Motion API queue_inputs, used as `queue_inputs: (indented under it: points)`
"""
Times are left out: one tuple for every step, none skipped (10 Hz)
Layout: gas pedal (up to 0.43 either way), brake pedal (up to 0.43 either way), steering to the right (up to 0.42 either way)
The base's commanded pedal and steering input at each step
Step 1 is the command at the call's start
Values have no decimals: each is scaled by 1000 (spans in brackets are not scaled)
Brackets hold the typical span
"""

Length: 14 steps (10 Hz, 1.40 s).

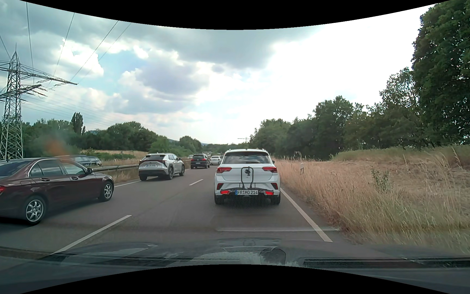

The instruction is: Follow the waypoints while adhering to traffic rules and regulations

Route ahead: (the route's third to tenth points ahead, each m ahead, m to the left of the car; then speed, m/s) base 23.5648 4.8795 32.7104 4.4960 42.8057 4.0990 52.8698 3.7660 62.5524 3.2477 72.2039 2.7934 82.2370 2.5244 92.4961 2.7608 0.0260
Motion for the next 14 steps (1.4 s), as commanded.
queue_inputs:
  points:
    - [0,195,4]
    - [0,195,4]
    - [0,195,4]
    - [0,177,4]
    - [0,122,4]
    - [0,49,4]
    - [0,30,4]
    - [0,18,4]
    - [0,12,4]
    - [0,0,4]
    - [0,0,4]
    - [0,0,4]
    - [0,0,4]
    - [0,0,4]
